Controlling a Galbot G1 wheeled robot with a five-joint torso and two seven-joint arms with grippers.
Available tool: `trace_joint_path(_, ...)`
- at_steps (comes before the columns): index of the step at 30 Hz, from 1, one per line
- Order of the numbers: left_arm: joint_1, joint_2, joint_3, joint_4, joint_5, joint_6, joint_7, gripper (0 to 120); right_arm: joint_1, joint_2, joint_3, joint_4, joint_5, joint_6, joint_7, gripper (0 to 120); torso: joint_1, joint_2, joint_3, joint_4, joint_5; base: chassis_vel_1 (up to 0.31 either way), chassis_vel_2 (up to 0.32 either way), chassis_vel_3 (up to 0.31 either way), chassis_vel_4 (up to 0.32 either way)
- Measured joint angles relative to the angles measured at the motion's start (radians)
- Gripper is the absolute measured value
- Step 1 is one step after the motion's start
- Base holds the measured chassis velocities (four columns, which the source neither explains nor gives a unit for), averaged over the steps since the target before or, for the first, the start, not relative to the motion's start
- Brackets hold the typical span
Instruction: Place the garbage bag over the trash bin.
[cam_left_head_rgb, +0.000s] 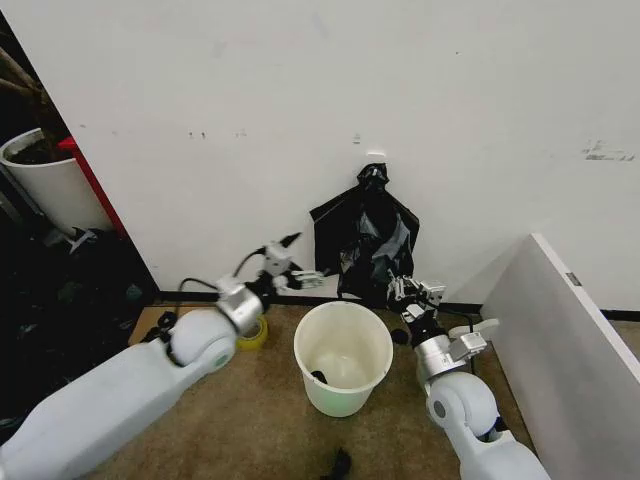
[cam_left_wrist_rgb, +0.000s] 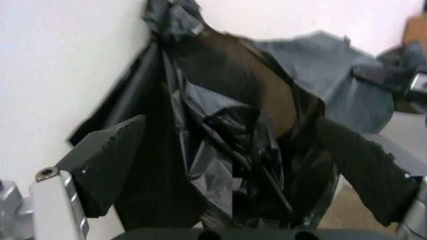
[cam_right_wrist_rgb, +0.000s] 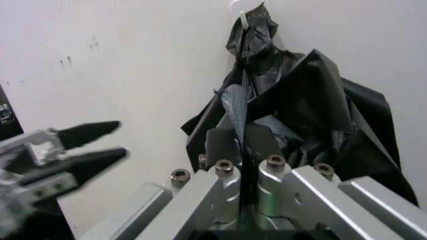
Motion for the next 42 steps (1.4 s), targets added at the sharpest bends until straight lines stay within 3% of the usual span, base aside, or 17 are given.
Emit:
trace_joint_path(6,-0.144,-0.035,0.113,0.078,-0.020,0.045,0.025,100,-0.004,0.007,0.012,-0.001,-0.008,0.010,-0.006,0,0.000,0.000,0.000,-0.0001,0.0001,0.000,0.000,0.000,0.000)
trace_joint_path(23,-0.284,-0.179,0.291,0.249,-0.040,0.046,0.071,97,-0.018,0.006,0.034,0.011,-0.014,0.021,-0.011,0,0.000,0.000,0.000,-0.0002,0.0000,0.000,0.000,0.000,0.000)
trace_joint_path(35,-0.334,-0.268,0.348,0.342,-0.042,0.031,0.079,92,-0.020,0.002,0.038,0.022,-0.018,0.023,-0.013,0,0.000,0.000,0.000,-0.0003,0.0001,0.000,0.000,0.000,0.000)
trace_joint_path(42,-0.341,-0.287,0.360,0.349,-0.046,0.034,0.080,88,-0.020,0.002,0.038,0.025,-0.021,0.022,-0.012,0,0.000,0.000,0.000,-0.0001,0.0000,0.000,0.000,0.000,0.000)
